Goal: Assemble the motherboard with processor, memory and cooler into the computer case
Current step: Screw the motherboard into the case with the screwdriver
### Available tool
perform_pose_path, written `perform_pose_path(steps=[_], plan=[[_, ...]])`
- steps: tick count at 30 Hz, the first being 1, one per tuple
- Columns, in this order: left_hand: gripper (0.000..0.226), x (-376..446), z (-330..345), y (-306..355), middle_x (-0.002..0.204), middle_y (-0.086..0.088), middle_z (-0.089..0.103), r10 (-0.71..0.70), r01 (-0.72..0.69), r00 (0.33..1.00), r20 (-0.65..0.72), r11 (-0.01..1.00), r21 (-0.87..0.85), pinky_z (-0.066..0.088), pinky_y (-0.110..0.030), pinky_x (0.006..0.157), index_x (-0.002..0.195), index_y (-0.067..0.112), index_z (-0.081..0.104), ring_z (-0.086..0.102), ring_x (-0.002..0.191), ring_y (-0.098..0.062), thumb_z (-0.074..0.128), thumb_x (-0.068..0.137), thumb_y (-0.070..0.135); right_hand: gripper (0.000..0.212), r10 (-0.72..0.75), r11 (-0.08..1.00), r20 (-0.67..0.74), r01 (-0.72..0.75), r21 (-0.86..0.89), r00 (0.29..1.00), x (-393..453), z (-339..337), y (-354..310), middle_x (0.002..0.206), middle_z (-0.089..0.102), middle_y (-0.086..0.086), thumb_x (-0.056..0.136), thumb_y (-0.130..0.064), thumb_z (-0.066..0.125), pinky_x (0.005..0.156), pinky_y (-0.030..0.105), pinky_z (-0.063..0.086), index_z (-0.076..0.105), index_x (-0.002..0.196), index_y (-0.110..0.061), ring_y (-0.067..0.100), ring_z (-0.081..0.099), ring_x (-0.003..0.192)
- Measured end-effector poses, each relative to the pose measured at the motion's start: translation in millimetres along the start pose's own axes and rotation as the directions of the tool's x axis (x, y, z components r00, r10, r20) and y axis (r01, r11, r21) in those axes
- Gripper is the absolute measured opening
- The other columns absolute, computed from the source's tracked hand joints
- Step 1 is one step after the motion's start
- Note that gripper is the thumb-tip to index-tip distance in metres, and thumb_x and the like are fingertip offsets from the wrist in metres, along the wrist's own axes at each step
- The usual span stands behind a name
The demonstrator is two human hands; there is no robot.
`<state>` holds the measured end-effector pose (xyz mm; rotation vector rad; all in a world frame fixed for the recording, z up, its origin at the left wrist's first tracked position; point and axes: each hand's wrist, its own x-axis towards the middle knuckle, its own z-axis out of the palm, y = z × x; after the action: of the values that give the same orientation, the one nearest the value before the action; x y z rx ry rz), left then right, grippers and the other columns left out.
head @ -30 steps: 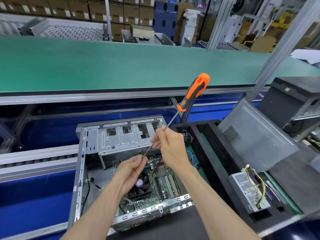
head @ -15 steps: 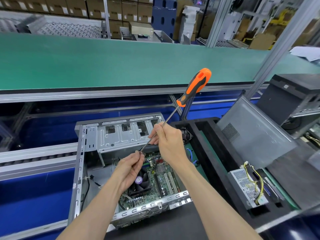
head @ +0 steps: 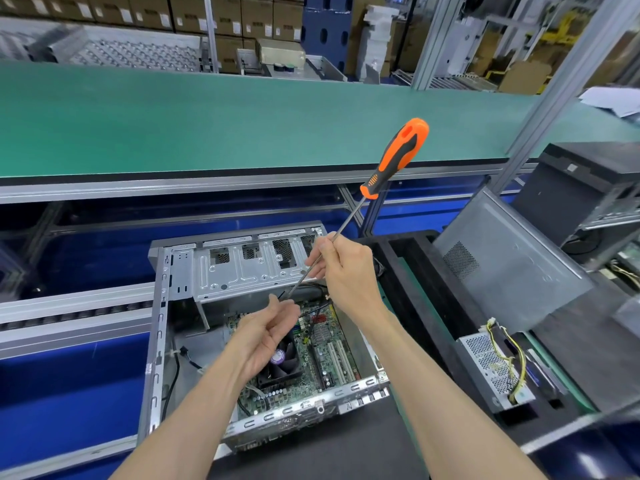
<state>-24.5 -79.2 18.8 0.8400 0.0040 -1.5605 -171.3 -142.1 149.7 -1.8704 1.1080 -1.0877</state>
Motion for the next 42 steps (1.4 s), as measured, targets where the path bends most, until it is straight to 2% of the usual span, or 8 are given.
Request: perform_pose_path(steps=[3, 5, 8, 12, 18, 23, 30, 42], plan=[[0.043, 0.9, -1.9, -0.4, 0.071, -0.011, 0.07, 0.133, -0.088, 0.97, -0.203, 0.972, 0.218, 0.051, -0.022, 0.048, 0.101, -0.008, 0.069, 0.067, 0.059, -0.018, 0.056, 0.1, 0.033, 0.04, 0.007, 1.0, -0.018, -0.008, -0.027, 1.0, 4.2, -4.4, 3.3, 0.065, 0.068, 0.003, 0.105, -0.02, 0.044, 0.069, 0.044, 0.057, 0.065, 0.073, -0.01, 0.015, 0.067, 0.059], [0.029, 0.7, 2.3, -1.2, 0.051, 0.001, 0.047, 0.299, -0.192, 0.933, -0.199, 0.883, 0.428, 0.027, -0.021, 0.037, 0.102, -0.004, 0.072, 0.034, 0.041, -0.011, 0.057, 0.099, 0.021, 0.041, 0.003, 0.998, -0.013, -0.004, -0.064, 1.0, 4.5, -5.5, 5.3, 0.063, 0.067, 0.004, 0.106, -0.019, 0.043, 0.066, 0.043, 0.057, 0.065, 0.073, -0.009, 0.014, 0.066, 0.057], [0.014, -5.6, 25.1, -0.3, 0.047, 0.007, 0.049, 0.465, -0.371, 0.884, 0.045, 0.64, 0.673, 0.026, -0.019, 0.04, 0.095, 0.019, 0.08, 0.029, 0.041, -0.009, 0.071, 0.086, 0.013, 0.04, -0.021, 0.988, 0.019, 0.024, -0.149, 1.0, 2.3, -5.9, 8.1, 0.059, 0.063, 0.001, 0.104, -0.013, 0.042, 0.065, 0.044, 0.053, 0.063, 0.071, -0.006, 0.016, 0.063, 0.056], [0.011, -9.0, 57.3, 2.7, 0.048, 0.011, 0.058, 0.463, -0.511, 0.811, 0.358, 0.263, 0.818, 0.034, -0.011, 0.051, 0.087, 0.036, 0.081, 0.039, 0.045, 0.0, 0.083, 0.078, 0.031, 0.036, -0.025, 0.973, 0.082, 0.043, -0.226, 0.996, -1.5, -6.5, 9.4, 0.06, 0.055, -0.01, 0.102, -0.011, 0.044, 0.07, 0.044, 0.049, 0.062, 0.072, -0.003, 0.02, 0.061, 0.063], [0.012, 10.8, 67.3, -1.4, 0.061, 0.02, 0.069, 0.352, -0.428, 0.854, 0.382, 0.062, 0.901, 0.042, -0.014, 0.056, 0.086, 0.025, 0.082, 0.06, 0.053, 0.002, 0.083, 0.077, 0.032, 0.028, -0.034, 0.993, 0.003, 0.034, -0.116, 0.999, 2.7, -20.3, -0.6, 0.065, 0.062, -0.008, 0.1, -0.013, 0.051, 0.059, 0.015, 0.038, 0.062, 0.075, -0.006, 0.005, 0.056, 0.061], [0.01, 29.1, 69.0, -13.2, 0.056, 0.026, 0.065, 0.308, -0.395, 0.878, 0.367, 0.031, 0.918, 0.038, -0.007, 0.055, 0.083, 0.027, 0.081, 0.057, 0.051, 0.009, 0.084, 0.076, 0.034, 0.015, -0.044, 0.988, -0.044, 0.037, -0.152, 0.998, 13.9, -34.2, -6.1, 0.06, 0.057, -0.002, 0.095, -0.023, 0.061, 0.056, 0.025, 0.039, 0.06, 0.085, -0.011, 0.012, 0.05, 0.055], [0.012, 48.5, 69.6, -21.5, 0.073, 0.019, 0.073, 0.228, -0.355, 0.903, 0.364, -0.084, 0.931, 0.052, -0.026, 0.072, 0.085, 0.027, 0.082, 0.064, 0.07, 0.003, 0.085, 0.075, 0.033, 0.023, -0.114, 0.985, -0.048, 0.106, -0.138, 0.992, 20.8, -43.9, -10.3, 0.072, 0.057, 0.016, 0.093, -0.027, 0.061, 0.057, 0.037, 0.044, 0.051, 0.098, -0.007, 0.024, 0.051, 0.058], [0.014, 67.0, 61.6, -30.1, 0.066, 0.018, 0.07, 0.213, -0.322, 0.913, 0.348, -0.15, 0.935, 0.048, -0.031, 0.062, 0.077, 0.031, 0.081, 0.062, 0.066, -0.007, 0.086, 0.07, 0.042, 0.029, -0.124, 0.982, -0.061, 0.114, -0.148, 0.99, 16.1, -34.6, 14.8, 0.058, 0.039, -0.009, 0.096, -0.024, 0.064, 0.046, 0.016, 0.03, 0.038, 0.085, -0.018, 0.009, 0.037, 0.047]])
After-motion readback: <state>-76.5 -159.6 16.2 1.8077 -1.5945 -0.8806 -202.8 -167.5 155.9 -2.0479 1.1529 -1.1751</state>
